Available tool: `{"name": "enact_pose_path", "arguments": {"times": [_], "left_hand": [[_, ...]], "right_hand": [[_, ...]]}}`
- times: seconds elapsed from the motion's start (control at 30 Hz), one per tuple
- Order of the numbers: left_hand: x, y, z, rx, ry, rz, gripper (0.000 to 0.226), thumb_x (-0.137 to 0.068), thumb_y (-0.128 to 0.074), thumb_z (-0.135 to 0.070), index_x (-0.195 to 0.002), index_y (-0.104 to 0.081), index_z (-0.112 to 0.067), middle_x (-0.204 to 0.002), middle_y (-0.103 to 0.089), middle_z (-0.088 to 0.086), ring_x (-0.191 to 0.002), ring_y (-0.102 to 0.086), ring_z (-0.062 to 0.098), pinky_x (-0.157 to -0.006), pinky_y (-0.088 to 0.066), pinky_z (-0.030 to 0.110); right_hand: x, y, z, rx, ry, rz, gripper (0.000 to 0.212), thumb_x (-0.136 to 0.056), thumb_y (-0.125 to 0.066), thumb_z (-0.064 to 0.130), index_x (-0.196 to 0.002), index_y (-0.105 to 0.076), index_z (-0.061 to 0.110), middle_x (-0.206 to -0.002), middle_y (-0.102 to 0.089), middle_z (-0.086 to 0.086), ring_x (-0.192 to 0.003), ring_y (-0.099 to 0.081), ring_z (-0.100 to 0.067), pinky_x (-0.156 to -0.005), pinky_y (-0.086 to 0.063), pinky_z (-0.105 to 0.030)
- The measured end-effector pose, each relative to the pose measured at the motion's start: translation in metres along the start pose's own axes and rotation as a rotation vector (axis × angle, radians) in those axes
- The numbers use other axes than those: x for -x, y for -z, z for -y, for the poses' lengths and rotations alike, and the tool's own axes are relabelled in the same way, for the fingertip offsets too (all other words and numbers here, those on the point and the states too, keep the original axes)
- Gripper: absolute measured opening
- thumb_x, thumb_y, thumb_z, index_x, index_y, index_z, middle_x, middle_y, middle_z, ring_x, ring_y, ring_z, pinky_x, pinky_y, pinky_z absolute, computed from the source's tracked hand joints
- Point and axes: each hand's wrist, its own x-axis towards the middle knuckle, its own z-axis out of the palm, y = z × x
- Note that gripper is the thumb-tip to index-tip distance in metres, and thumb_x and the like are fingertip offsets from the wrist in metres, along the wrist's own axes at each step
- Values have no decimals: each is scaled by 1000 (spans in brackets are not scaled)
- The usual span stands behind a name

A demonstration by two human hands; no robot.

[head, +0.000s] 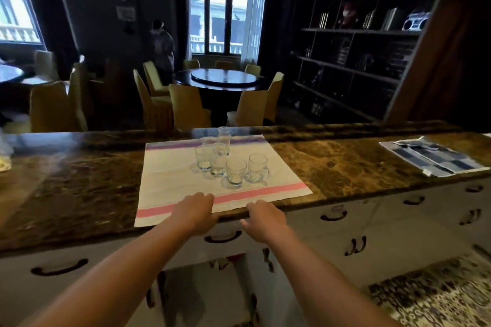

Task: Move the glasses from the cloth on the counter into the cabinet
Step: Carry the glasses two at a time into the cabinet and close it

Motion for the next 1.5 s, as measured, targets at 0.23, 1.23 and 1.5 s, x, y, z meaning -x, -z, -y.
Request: {"name": "enact_pose_path", "arguments": {"times": [0.23,1.23,1.5], "left_hand": [[-19,1,6,-37,-23,24,44,-89,-57,-52,-123,-53,-23,-118,-61,4,-102,-59,24,-83,-52,37],[-313,34,43,60,109,-65,48,-89,-62,-49,-133,-52,-32,-133,-60,-1,-114,-61,22,-87,-53,37],[-333,26,46,176,99,113,60,-73,-66,-69,-122,-60,-33,-118,-64,-8,-98,-61,13,-83,-55,31]], "right_hand": [[-16,8,16,70,19,-5,35,-95,-52,38,-120,-58,14,-123,-59,-11,-111,-55,-30,-79,-44,-38],[-340,39,-62,5,228,-127,37,-96,-54,38,-129,-59,20,-130,-63,-6,-110,-63,-27,-88,-51,-35],[-388,29,-47,-85,245,-143,33,-90,-62,39,-120,-62,25,-117,-68,-4,-97,-66,-26,-72,-50,-32]]}}
